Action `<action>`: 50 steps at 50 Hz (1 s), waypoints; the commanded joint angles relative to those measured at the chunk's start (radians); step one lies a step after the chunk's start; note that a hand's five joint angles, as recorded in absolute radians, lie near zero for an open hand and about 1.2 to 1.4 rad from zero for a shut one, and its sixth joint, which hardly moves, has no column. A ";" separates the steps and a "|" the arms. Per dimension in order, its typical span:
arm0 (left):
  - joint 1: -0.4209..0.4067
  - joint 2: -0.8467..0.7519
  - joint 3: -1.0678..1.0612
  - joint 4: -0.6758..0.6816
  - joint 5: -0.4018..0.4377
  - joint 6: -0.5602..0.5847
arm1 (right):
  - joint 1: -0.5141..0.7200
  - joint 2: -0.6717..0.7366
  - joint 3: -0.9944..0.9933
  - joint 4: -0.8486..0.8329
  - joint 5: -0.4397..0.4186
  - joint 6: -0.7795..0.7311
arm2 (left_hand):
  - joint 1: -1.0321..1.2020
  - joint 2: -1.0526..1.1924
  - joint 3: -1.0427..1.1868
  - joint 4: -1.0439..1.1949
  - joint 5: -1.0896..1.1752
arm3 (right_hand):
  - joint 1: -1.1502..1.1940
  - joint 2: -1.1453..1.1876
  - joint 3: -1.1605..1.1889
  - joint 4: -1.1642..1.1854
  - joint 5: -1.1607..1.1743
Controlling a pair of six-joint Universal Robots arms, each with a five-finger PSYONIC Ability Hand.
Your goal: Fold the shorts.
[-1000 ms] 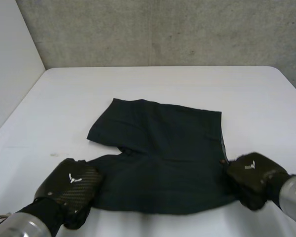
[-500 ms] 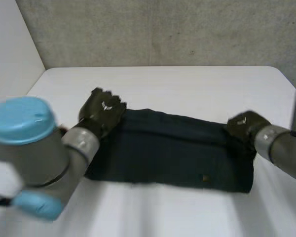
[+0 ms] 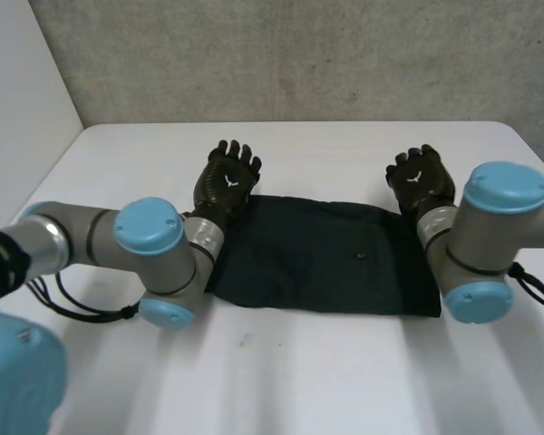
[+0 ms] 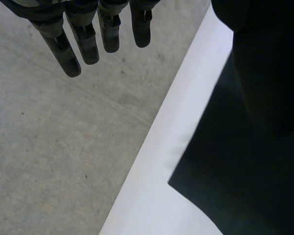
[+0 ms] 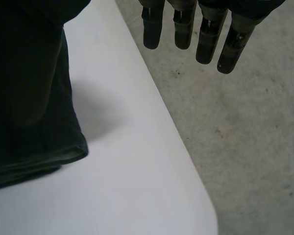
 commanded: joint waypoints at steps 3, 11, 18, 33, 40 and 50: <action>-0.011 0.384 -0.355 -0.035 -0.006 -0.208 | -0.032 -0.329 0.248 0.307 -0.078 0.402 | -0.015 -0.025 -0.034 -0.027 -0.043 | -0.030 -0.049 -0.035 -0.059 -0.070; -0.005 0.488 -0.527 -0.121 -0.001 -0.486 | -0.120 -0.323 0.426 0.269 -0.220 0.479 | -0.009 -0.019 -0.028 -0.021 -0.037 | 0.085 0.067 0.081 0.056 0.046; -0.005 0.486 -0.537 -0.118 -0.007 -0.511 | -0.135 -0.221 0.438 0.144 -0.195 0.421 | 0.002 -0.008 -0.016 -0.009 -0.025 | 0.660 0.642 0.656 0.631 0.621; 0.031 0.489 -0.531 -0.114 -0.016 -0.512 | -0.213 -0.433 0.452 0.190 -0.066 0.116 | 0.005 -0.005 -0.013 -0.006 -0.022 | 1.192 1.173 1.187 1.163 1.152; 0.041 0.500 -0.521 -0.114 -0.042 -0.515 | -0.171 -0.435 0.362 0.246 -0.071 -0.240 | 0.002 -0.008 -0.016 -0.009 -0.025 | 1.192 1.173 1.187 1.163 1.152; 0.044 0.570 -0.491 -0.098 -0.046 -0.526 | 0.245 -0.287 0.190 0.229 -0.310 -0.271 | 0.005 -0.005 -0.013 -0.006 -0.022 | 1.192 1.173 1.187 1.163 1.152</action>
